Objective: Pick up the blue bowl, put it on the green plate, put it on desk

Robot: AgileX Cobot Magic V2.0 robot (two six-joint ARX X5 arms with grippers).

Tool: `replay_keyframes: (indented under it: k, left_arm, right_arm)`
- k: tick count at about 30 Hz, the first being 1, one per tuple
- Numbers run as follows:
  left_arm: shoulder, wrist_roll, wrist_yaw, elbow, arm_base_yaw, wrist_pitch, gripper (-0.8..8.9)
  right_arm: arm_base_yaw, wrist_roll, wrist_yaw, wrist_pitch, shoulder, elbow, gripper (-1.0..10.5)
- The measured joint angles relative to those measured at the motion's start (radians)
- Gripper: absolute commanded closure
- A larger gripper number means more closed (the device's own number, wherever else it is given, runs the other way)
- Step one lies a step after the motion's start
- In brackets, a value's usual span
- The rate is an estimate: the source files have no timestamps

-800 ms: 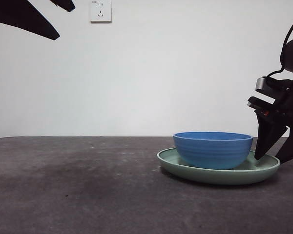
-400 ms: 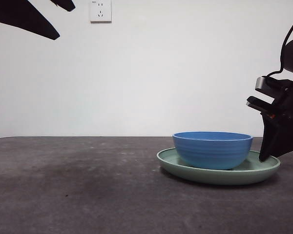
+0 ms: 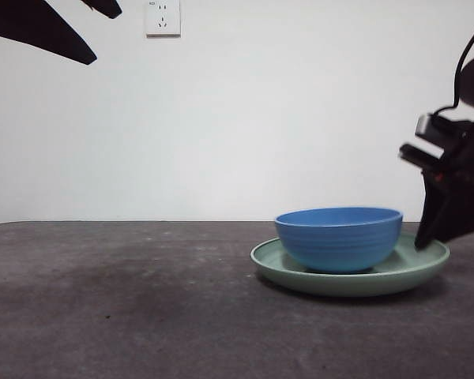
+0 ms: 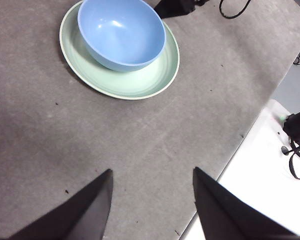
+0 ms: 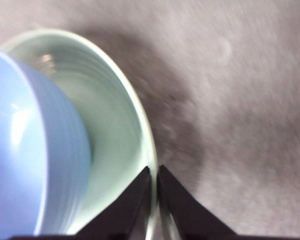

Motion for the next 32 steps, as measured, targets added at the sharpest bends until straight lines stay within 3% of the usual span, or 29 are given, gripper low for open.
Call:
replay_keyframes:
  k: [12,32]
  left_arm:
    - [0.0,0.0,0.0,0.0,0.0,0.0,5.56]
    - [0.0,0.0,0.0,0.0,0.0,0.0,5.56]
  right_arm:
    - [0.021,0.072,-0.057,0.006,-0.128,0.0,9.3]
    - [0.296,0.252,0.023,0.195,-0.072,0.0,9.3]
